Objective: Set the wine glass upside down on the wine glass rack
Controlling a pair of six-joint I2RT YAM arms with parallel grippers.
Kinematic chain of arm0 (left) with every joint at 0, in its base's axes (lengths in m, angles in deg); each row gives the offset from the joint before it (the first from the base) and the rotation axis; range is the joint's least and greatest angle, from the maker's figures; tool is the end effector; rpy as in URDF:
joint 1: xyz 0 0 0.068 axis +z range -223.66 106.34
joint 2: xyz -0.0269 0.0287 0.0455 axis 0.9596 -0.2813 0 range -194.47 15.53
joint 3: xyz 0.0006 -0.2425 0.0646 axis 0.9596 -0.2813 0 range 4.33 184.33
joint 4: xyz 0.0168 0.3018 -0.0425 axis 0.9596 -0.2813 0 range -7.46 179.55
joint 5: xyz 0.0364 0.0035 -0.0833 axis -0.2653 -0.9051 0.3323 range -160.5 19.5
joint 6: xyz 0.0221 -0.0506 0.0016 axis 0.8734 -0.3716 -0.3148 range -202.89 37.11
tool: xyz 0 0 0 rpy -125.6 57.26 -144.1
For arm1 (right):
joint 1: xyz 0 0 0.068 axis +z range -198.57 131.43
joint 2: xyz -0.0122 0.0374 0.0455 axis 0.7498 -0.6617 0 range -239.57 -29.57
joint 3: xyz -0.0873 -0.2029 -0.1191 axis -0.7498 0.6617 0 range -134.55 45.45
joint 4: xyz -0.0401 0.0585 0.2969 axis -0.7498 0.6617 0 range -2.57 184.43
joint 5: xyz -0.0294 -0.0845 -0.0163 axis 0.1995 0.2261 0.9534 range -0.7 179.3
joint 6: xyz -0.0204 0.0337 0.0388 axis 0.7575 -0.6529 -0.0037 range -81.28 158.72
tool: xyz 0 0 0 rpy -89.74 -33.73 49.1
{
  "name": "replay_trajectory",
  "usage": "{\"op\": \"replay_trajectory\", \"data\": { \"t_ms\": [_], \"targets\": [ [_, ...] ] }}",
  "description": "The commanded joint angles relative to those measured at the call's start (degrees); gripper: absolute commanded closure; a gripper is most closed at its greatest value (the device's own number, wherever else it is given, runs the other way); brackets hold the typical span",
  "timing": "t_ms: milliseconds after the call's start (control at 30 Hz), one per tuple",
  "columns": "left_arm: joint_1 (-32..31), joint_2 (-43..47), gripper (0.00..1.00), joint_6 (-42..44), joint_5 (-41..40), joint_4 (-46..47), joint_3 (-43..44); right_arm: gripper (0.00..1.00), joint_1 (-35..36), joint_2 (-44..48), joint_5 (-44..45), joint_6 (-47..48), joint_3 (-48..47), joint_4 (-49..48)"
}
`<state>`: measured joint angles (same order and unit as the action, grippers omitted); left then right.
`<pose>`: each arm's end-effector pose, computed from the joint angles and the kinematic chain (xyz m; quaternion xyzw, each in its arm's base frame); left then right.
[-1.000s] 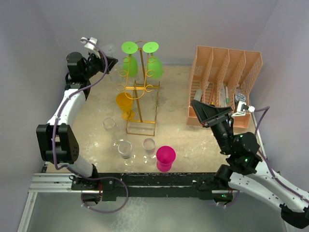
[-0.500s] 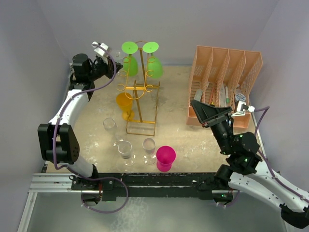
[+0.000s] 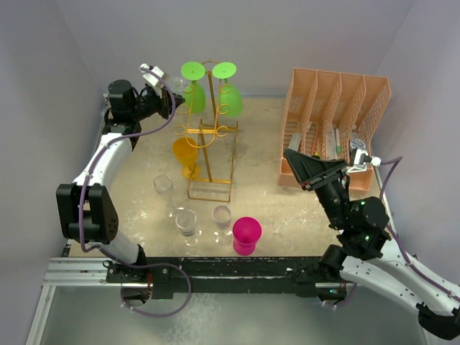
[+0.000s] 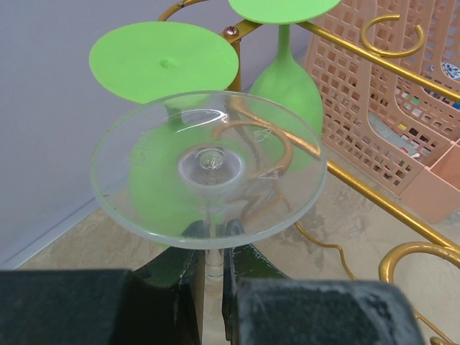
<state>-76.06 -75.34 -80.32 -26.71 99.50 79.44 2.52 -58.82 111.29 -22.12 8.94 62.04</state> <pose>0.4195 -0.0437 0.3233 0.2796 0.6770 -0.2758 0.6224 0.1256 0.1331 0.3865 0.2068 0.4552 0.6625 0.5579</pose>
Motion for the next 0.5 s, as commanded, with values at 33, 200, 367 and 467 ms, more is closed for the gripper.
{"op": "replay_trajectory", "data": {
  "t_ms": [33,200,367,467],
  "targets": [
    [-0.62,0.59,1.00,0.67,2.35,5.96,2.65,0.32,0.08,-0.61,-2.31,1.73,-2.55,-4.61],
    [-1.20,-0.31,1.00,0.37,1.91,6.35,3.73,0.32,0.06,-0.63,-2.14,1.51,-2.42,-4.18],
    [-1.56,-1.40,1.00,0.20,2.10,6.30,5.01,0.32,0.06,-0.52,-1.60,1.75,-2.96,-3.50],
    [-1.64,-1.91,1.00,0.33,2.05,6.30,5.22,0.32,0.06,-0.37,-1.44,1.56,-2.75,-3.39]
  ]
}}
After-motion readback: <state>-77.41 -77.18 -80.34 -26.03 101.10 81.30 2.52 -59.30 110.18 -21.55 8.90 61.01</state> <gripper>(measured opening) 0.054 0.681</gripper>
